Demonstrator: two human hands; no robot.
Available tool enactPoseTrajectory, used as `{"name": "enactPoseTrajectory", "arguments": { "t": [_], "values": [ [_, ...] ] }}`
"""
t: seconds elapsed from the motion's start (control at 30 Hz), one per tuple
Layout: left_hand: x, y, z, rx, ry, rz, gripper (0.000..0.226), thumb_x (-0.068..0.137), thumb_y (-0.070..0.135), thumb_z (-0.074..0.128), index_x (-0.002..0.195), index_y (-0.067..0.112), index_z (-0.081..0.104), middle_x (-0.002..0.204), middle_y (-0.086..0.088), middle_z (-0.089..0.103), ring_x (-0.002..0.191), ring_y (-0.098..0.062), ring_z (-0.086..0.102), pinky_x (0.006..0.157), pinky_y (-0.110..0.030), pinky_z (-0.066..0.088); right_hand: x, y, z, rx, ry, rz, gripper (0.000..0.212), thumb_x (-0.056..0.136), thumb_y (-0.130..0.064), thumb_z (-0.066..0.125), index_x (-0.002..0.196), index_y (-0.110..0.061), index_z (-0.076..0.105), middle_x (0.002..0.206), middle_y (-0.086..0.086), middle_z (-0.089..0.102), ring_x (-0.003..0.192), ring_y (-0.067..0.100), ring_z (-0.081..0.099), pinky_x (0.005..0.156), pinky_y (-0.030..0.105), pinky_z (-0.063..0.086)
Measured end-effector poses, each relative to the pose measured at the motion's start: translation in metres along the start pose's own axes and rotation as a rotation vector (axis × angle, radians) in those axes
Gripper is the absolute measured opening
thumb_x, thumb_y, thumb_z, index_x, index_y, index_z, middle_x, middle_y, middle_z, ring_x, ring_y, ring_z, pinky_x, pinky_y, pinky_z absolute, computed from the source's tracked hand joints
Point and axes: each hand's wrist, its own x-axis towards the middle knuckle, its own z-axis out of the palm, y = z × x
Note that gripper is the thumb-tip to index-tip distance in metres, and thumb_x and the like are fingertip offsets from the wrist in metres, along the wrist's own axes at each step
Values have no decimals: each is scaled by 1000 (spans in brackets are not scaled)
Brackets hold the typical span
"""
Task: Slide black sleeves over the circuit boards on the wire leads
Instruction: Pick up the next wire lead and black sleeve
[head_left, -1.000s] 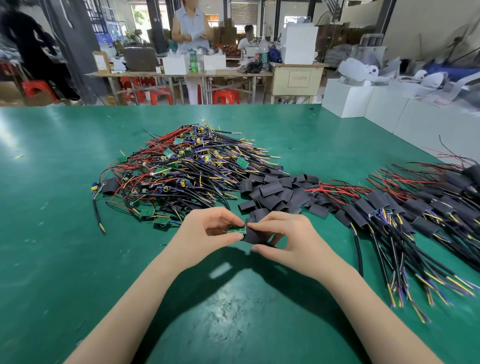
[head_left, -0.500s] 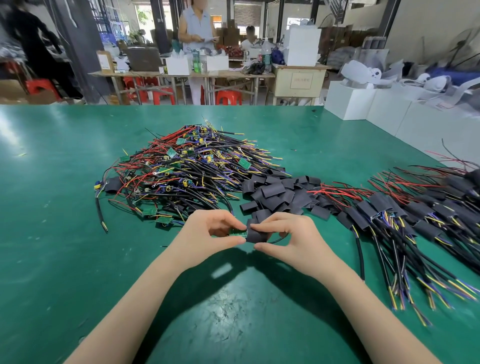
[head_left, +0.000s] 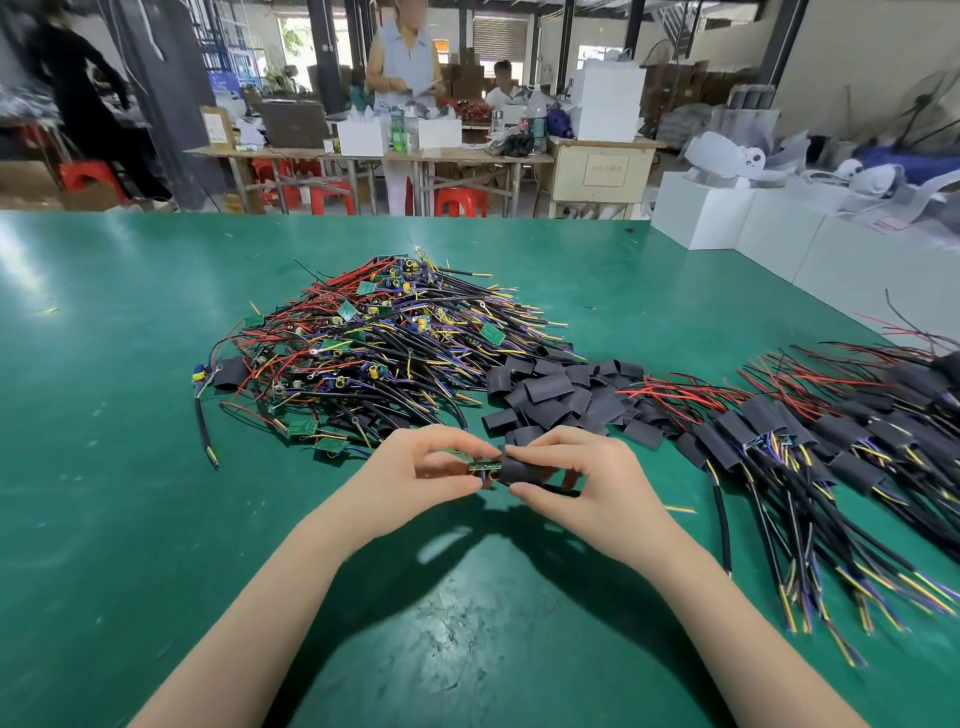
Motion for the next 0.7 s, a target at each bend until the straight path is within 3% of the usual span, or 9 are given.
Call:
{"name": "enactPoseTrajectory", "arguments": {
  "t": [0.2,0.57,0.7],
  "values": [
    [2,-3,-3,54,43,64,40,75,-4,78,106,20,70,98,-4,70,90,-18,68,84,-25,54,-1,-1,2,54,-76,-27,29,83,-20,74,112,-16,72,95,-10,63,83,-7,55,77,8,37],
    [4,-9,0,-50,55,21,29,72,10,84,96,22,74,90,-4,75,82,-15,71,78,-19,54,-1,-4,1,38,-62,-91,31,82,-18,75,112,-16,72,100,-5,66,88,1,59,81,13,43],
    [5,-9,2,-14,66,3,16,77,23,80,92,22,75,88,-3,75,81,-12,69,78,-19,53,0,-4,2,35,-46,-95,32,81,-18,76,113,-17,71,101,-6,66,89,0,59,82,10,42]
  ]
}}
